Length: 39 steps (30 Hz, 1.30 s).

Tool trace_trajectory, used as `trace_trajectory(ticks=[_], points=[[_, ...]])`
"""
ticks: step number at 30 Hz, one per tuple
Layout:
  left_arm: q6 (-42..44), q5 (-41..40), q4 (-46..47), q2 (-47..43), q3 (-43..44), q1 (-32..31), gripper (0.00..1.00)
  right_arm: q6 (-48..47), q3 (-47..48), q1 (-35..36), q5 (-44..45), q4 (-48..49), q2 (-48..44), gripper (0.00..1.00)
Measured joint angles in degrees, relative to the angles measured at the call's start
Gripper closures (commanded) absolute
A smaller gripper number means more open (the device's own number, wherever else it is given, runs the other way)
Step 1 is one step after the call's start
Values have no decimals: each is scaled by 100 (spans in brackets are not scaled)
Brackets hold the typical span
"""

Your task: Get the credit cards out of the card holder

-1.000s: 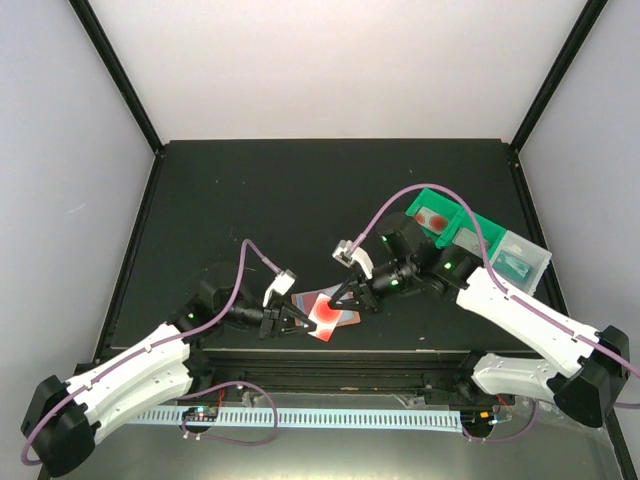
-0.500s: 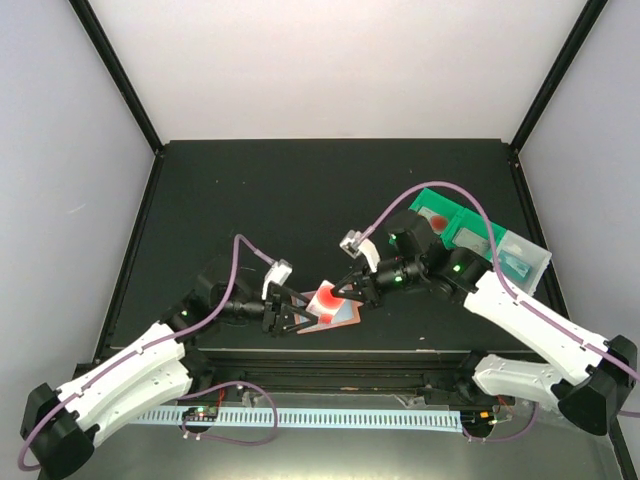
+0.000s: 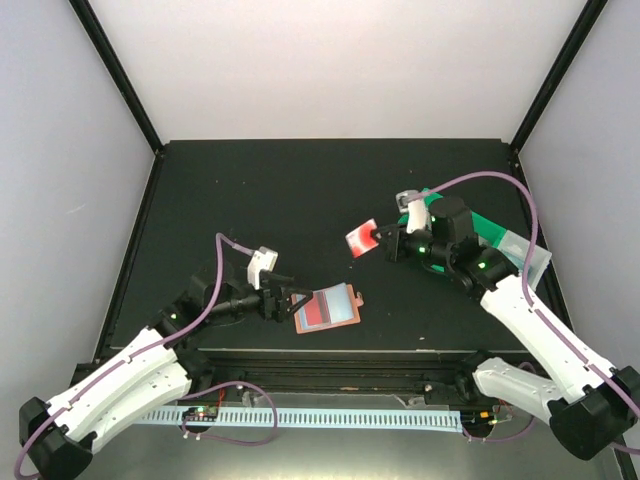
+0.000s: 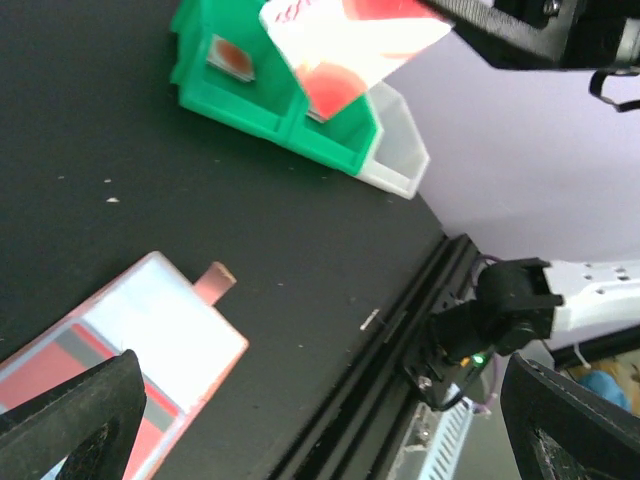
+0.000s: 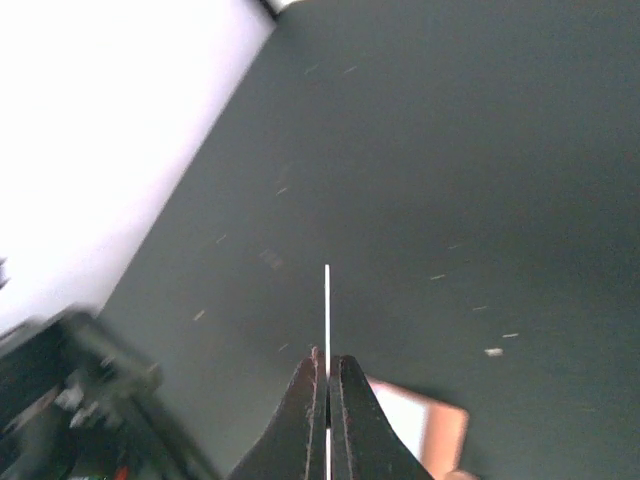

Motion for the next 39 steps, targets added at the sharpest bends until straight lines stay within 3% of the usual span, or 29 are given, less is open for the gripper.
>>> trace_trajectory(ticks=[11, 17, 32, 39], points=[[-11, -601, 79, 592, -219, 2, 1, 966, -824, -1602, 1604, 896, 61, 99], [-28, -638, 199, 756, -273, 13, 1, 1335, -914, -2127, 2277, 1399, 568, 99], [-216, -675, 304, 745, -540, 52, 1, 2205, -841, -2380, 2798, 2640, 2640, 99], [-155, -267, 306, 957, -474, 114, 1, 2326, -721, -2380, 3130, 3191, 3145, 99]])
